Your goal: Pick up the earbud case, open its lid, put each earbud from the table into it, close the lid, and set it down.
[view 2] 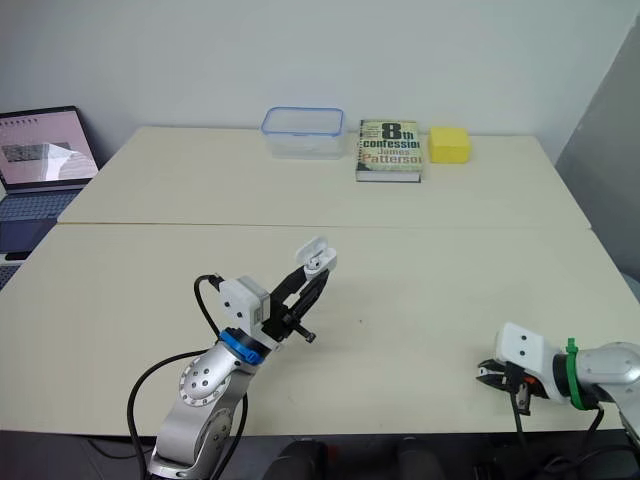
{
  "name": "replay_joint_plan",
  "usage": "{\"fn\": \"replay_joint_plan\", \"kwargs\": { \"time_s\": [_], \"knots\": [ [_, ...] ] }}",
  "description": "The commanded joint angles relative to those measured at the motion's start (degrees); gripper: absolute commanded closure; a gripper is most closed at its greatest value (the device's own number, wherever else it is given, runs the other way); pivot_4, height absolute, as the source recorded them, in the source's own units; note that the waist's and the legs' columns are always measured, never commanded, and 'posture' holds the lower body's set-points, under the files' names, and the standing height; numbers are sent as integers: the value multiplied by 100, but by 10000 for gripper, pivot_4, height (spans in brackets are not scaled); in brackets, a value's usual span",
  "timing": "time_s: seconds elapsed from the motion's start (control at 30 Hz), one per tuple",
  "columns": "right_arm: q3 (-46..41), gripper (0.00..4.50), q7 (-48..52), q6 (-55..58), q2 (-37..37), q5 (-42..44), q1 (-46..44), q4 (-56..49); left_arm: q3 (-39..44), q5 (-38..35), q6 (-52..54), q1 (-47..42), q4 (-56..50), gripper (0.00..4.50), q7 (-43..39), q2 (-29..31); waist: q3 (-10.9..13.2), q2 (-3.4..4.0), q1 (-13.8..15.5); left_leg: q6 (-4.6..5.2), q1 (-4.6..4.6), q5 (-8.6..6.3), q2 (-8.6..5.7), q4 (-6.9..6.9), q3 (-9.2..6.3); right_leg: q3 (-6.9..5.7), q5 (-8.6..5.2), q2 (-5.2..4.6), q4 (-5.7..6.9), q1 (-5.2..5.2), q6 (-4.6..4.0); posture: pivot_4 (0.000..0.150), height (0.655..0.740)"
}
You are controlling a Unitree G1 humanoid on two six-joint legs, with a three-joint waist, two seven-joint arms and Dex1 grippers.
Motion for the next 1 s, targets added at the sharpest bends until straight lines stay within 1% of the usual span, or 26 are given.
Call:
{"fn": "replay_joint_plan", "kwargs": {
  "time_s": [0.03,0.3,0.37,0.4,0.5,0.53,0.6,0.73,0.83,0.93,1.0],
  "knots": [
    [74,41103,337,-434,-207,-205,-105,306,-1,-61,-11,-18,-325,37485,11,13,0,0,2,0,-1,0,0,0,0,0,0,0,-1,0,0,1500,7391],
    [502,41103,838,-859,-381,-509,-751,1109,-7,-29,41,70,-436,37485,45,27,1,-3,5,0,3,0,0,2,0,2,0,-3,-5,7,1,1500,7391],
    [622,33880,847,-898,-316,-598,-936,1204,-14,-18,49,70,-431,37485,51,17,1,-5,2,0,4,0,0,2,-1,1,0,-3,-5,9,1,1500,7391],
    [651,31484,853,-872,-294,-593,-983,1204,-16,-15,53,73,-432,37485,53,15,0,-5,2,0,7,0,0,2,1,3,1,-3,-5,10,1,1500,7391],
    [643,21044,819,-960,-239,-598,-1027,1172,-17,-14,60,88,-432,37485,52,15,0,-6,9,0,8,0,1,2,0,2,1,-3,-5,11,1,1500,7391],
    [611,16950,817,-963,-227,-573,-1022,1139,-18,-14,60,96,-436,37485,53,16,0,-5,10,0,7,0,1,2,0,2,1,-3,-5,11,1,1500,7391],
    [401,10379,859,-828,-273,-385,-956,875,-15,-19,60,121,-441,37485,48,22,0,-5,15,0,6,0,1,1,-1,2,1,-4,-5,9,1,1500,7391],
    [-139,10068,829,-422,-392,-48,-769,184,-1,-30,65,143,-446,37485,41,31,0,-2,27,0,-1,0,2,0,-2,2,1,-3,-1,1,1,1500,7391],
    [-463,10068,713,304,-656,-104,-472,-494,-4,-33,69,164,-436,37484,40,27,-2,0,40,0,4,0,2,2,-2,2,1,-4,1,5,1,1500,7391],
    [-318,10068,234,1303,-1089,-793,-329,-1133,-25,-24,68,190,-436,37485,45,15,-2,0,41,0,1,0,3,1,-2,2,1,-5,0,4,1,1500,7391],
    [-116,10068,168,2234,-1317,-755,-378,-1623,-42,-12,62,195,-424,37484,52,0,-3,1,44,-1,1,0,3,1,-2,2,1,-6,-1,3,1,1500,7391]
  ]
}}
